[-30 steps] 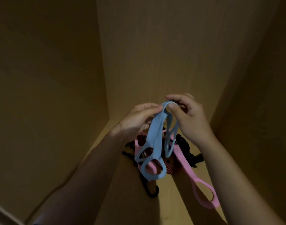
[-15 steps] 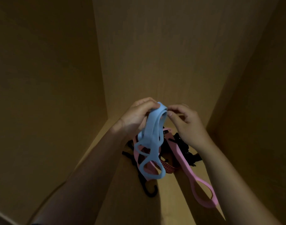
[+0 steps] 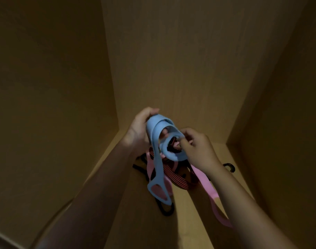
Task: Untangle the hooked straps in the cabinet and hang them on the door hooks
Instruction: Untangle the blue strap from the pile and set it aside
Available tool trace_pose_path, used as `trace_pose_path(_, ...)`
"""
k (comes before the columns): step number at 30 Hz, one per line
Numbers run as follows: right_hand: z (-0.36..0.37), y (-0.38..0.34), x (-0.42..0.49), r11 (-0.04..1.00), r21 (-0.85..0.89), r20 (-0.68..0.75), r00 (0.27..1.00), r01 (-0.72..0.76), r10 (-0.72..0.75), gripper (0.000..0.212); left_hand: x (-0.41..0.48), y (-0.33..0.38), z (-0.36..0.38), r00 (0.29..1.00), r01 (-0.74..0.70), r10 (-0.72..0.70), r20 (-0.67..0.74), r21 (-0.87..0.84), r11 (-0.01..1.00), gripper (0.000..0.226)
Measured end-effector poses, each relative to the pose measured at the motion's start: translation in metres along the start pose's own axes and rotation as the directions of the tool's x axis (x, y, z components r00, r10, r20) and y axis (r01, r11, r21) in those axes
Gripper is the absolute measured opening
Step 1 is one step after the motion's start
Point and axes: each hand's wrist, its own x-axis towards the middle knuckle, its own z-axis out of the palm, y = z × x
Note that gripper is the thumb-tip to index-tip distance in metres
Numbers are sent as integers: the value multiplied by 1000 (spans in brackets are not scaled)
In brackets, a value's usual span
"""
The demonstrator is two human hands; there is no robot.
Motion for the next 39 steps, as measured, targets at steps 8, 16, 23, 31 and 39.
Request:
trace_pose_path(8, -3, -5, 11, 980, -115, -185, 966, 163, -182, 22, -3, -6, -23, 876, 404, -463, 137, 315, 859, 71)
trace_pose_path(16, 6, -4, 1, 875, -244, -14, 901, 418, -434, 30, 19, -9, -32, 926, 348, -369, 83, 193, 917, 64)
trace_pose_path(23, 12, 4, -9, 925, -154, -23, 934, 348, -356, 30, 21, -18, -24, 989, 129, -142, 49, 210, 969, 17)
trace_pose_path(31, 8, 3, -3, 963, 235, -263, 945, -135, 196, 11, 15, -39, -25, 989, -48, -18, 150, 425, 904, 15)
trace_pose_path(39, 5, -2, -3, 938, 314, -196, 957, -145, 214, 16, 12, -42, -25, 996, -85, 55, 77, 474, 876, 12)
